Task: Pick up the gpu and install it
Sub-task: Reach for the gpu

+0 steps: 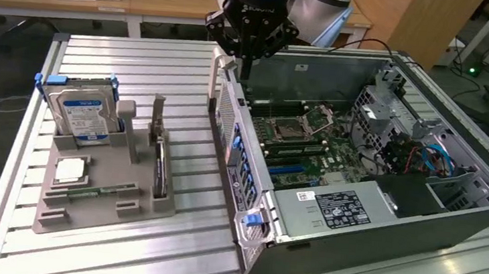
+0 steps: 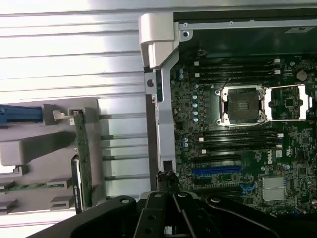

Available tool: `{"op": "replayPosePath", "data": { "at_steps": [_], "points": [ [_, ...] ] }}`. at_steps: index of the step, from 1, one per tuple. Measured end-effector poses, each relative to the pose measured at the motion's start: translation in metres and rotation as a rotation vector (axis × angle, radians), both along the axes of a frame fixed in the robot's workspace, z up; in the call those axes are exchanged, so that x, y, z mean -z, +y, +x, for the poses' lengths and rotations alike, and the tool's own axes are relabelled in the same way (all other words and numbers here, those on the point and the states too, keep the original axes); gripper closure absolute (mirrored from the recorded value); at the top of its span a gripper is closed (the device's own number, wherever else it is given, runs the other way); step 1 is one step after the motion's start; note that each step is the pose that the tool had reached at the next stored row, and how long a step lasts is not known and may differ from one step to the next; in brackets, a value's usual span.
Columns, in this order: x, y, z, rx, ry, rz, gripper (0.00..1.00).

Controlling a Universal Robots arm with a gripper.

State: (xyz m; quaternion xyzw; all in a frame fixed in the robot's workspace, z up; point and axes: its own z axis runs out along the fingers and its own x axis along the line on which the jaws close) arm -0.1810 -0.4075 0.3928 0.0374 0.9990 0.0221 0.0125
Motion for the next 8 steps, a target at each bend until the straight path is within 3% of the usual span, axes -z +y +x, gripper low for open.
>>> {"op": "replayPosePath", "data": {
  "at_steps": [8],
  "points": [
    [0.0003,-0.0080,-0.019,0.000,0.0000,0.0000,0.89]
  ]
}}
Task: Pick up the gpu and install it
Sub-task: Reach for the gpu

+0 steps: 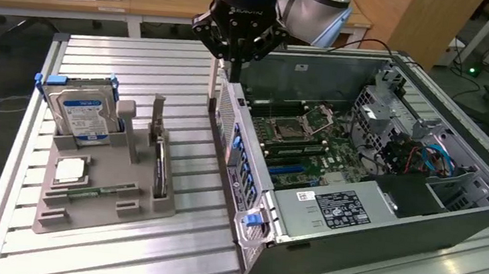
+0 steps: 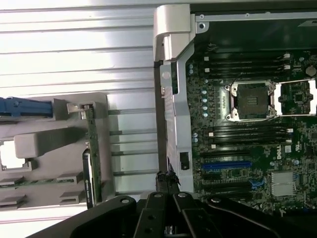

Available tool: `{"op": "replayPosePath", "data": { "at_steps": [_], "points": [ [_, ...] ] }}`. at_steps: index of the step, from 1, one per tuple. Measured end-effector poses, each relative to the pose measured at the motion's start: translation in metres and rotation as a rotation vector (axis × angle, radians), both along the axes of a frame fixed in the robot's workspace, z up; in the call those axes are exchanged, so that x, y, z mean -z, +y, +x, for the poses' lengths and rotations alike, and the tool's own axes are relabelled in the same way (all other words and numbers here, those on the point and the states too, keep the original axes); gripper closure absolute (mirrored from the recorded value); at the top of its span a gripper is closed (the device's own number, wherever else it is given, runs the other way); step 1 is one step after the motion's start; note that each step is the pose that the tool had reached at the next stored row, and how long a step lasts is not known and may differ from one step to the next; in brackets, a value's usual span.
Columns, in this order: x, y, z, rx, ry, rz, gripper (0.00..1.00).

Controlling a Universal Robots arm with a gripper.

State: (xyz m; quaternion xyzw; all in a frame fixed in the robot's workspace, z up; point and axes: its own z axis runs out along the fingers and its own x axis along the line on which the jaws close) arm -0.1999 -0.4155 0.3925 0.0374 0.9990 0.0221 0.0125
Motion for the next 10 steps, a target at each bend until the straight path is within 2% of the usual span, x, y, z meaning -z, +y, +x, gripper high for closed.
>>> {"op": "replayPosePath", "data": {
  "at_steps": [10],
  "points": [
    [0.0003,-0.0109,-0.025,0.000,0.0000,0.0000,0.89]
  ]
}}
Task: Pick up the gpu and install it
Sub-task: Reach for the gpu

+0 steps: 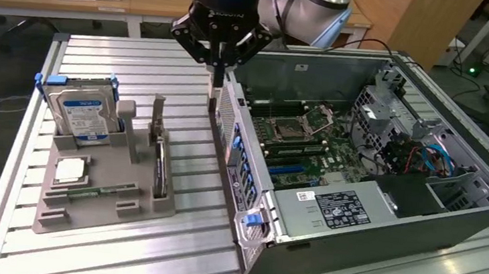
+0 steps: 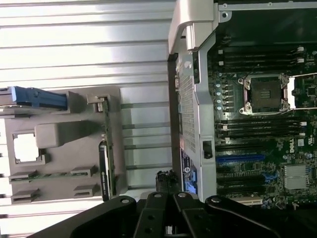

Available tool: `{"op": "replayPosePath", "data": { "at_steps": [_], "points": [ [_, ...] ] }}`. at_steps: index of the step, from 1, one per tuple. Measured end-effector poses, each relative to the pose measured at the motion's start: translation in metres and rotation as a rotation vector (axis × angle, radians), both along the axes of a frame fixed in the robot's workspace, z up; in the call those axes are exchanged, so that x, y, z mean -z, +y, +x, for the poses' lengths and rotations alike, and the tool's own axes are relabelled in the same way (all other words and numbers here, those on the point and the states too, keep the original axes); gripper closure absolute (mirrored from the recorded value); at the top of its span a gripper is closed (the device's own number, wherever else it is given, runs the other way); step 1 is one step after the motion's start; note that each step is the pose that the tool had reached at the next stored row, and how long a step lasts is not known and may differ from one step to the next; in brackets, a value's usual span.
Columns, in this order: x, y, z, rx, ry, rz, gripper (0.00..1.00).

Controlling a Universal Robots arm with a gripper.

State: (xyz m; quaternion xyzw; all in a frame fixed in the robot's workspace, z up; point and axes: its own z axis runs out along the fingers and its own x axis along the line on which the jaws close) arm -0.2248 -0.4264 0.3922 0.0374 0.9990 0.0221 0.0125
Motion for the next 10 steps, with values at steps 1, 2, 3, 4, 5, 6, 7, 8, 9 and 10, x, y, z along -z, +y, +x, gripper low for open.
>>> {"op": "replayPosePath", "data": {
  "at_steps": [1,2,3,4,5,6,7,8,9,10],
  "points": [
    [0.0000,-0.0014,-0.002,0.000,0.0000,0.0000,0.89],
    [0.0000,-0.0027,-0.005,0.000,0.0001,-0.0001,0.89],
    [0.0001,-0.0040,-0.007,0.000,0.0000,0.0000,0.89],
    [0.0001,-0.0051,-0.010,0.000,-0.0001,0.0000,0.89],
    [0.0002,-0.0062,-0.013,0.000,0.0000,0.0000,0.89],
    [0.0002,-0.0071,-0.016,0.000,0.0000,0.0000,0.89],
    [0.0002,-0.0077,-0.020,0.000,0.0001,-0.0001,0.89],
    [0.0002,-0.0082,-0.023,0.000,0.0000,0.0000,0.89],
    [0.0003,-0.0086,-0.027,0.000,0.0000,-0.0001,0.89],
    [0.0003,-0.0090,-0.030,0.000,0.0000,0.0000,0.89]
  ]
}}
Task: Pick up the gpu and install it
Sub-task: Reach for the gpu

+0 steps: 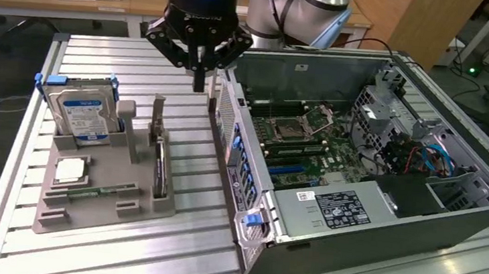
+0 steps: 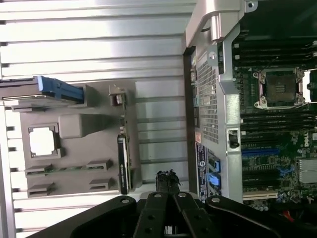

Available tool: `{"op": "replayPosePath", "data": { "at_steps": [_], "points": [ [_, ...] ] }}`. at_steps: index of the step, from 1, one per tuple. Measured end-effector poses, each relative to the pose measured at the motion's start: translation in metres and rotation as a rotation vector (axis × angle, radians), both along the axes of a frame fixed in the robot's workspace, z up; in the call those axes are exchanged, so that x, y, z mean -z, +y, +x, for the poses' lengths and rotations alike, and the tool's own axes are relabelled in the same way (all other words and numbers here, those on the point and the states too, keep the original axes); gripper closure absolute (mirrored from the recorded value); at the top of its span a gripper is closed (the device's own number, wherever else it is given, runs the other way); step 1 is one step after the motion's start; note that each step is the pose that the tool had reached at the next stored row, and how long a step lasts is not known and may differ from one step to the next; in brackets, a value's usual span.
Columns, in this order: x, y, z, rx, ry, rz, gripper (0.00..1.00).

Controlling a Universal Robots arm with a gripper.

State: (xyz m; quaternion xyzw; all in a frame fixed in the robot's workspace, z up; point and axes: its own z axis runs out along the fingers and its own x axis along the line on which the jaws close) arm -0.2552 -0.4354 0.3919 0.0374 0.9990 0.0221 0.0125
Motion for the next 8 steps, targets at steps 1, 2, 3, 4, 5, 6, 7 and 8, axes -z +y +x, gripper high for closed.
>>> {"op": "replayPosePath", "data": {
  "at_steps": [1,2,3,4,5,6,7,8],
  "points": [
    [0.0000,-0.0002,-0.003,0.000,0.0001,0.0000,0.89],
    [0.0000,-0.0003,-0.007,0.000,0.0000,-0.0001,0.89],
    [0.0000,-0.0003,-0.010,0.000,0.0001,-0.0001,0.89],
    [0.0001,-0.0003,-0.014,0.000,0.0001,0.0000,0.89],
    [0.0001,-0.0003,-0.018,0.000,0.0001,-0.0001,0.89],
    [0.0001,-0.0003,-0.022,0.000,0.0001,-0.0001,0.89],
    [0.0002,-0.0003,-0.025,0.000,0.0000,-0.0001,0.89],
    [0.0002,-0.0003,-0.029,0.000,0.0001,-0.0001,0.89]
  ]
}}
